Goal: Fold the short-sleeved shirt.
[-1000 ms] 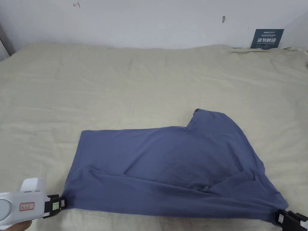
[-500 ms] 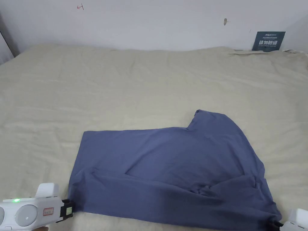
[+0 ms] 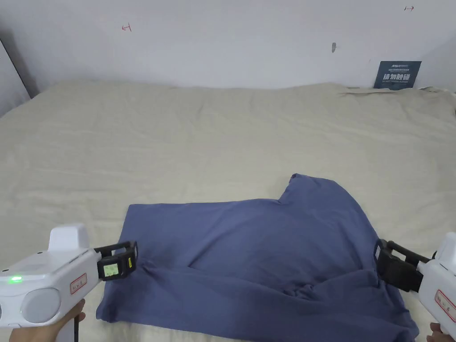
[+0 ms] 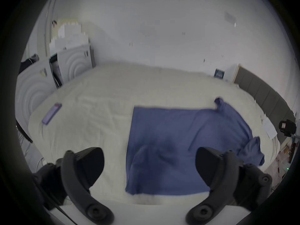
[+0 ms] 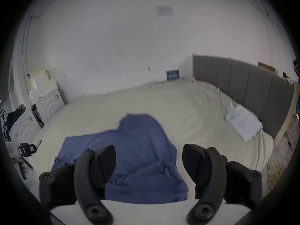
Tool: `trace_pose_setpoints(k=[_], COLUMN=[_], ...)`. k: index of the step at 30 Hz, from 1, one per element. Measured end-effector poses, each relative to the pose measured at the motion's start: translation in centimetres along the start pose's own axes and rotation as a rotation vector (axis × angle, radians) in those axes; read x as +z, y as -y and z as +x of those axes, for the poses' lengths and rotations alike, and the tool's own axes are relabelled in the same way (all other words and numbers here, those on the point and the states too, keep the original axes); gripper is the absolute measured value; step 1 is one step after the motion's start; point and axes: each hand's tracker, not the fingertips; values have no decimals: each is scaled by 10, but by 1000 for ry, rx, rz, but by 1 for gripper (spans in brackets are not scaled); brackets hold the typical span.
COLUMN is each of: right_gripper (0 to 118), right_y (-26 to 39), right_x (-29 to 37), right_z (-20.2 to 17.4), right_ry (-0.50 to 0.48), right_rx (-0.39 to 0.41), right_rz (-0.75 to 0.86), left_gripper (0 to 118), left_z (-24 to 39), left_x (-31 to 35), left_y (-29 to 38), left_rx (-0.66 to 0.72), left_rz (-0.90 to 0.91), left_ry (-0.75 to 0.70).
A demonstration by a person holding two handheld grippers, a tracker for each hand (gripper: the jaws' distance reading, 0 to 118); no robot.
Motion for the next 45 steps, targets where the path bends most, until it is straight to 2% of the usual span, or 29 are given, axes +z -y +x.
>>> trace_pose_setpoints(k=[3,5,6,8,9,11,12,14,15,16,17,19,29,41,42,43,44,45], right_gripper=[87,87,87,85,84,77,57,12,0,0,0,0,0,0,0,0,0,0], right_y=[-11,-15,-15,-13,-12,-10,-8,-7,-6,-6,-6,-7,-10,-14,-14,-13,-12,-12], right_x=[8,10,11,13,10,11,12,10,10,9,9,7,-20,-94,-101,-107,-112,-118], right_z=[-20,-30,-34,-40,-40,-43,-44,-44,-45,-46,-47,-46,-48,-53,-53,-53,-53,-54], right_ry=[12,24,25,40,58,62,58,49,50,56,70,33,32,48,50,54,55,58], right_rx=[38,64,69,86,102,111,112,112,118,128,142,139,139,132,131,130,130,132], right_rz=[89,131,149,195,216,228,236,254,262,268,281,277,239,134,121,113,106,97], left_gripper=[117,111,105,83,83,69,47,16,2,0,0,0,0,0,2,10,22,47], left_z=[10,16,18,26,29,35,38,43,47,49,49,52,40,-26,-33,-38,-44,-49], left_x=[7,8,8,9,9,8,9,10,10,10,10,9,-34,-189,-204,-219,-232,-246], left_y=[-11,-14,-13,-11,-8,-4,-1,3,4,5,4,4,-9,-76,-80,-83,-86,-88], left_rx=[-2,-3,2,5,-1,-9,-19,-32,-42,-46,-50,-51,-16,50,67,86,102,119], left_rz=[64,93,112,139,157,179,195,225,238,242,235,224,142,-91,-120,-166,-189,-221], left_ry=[6,0,2,22,26,32,34,44,47,61,84,123,101,36,41,45,47,41])
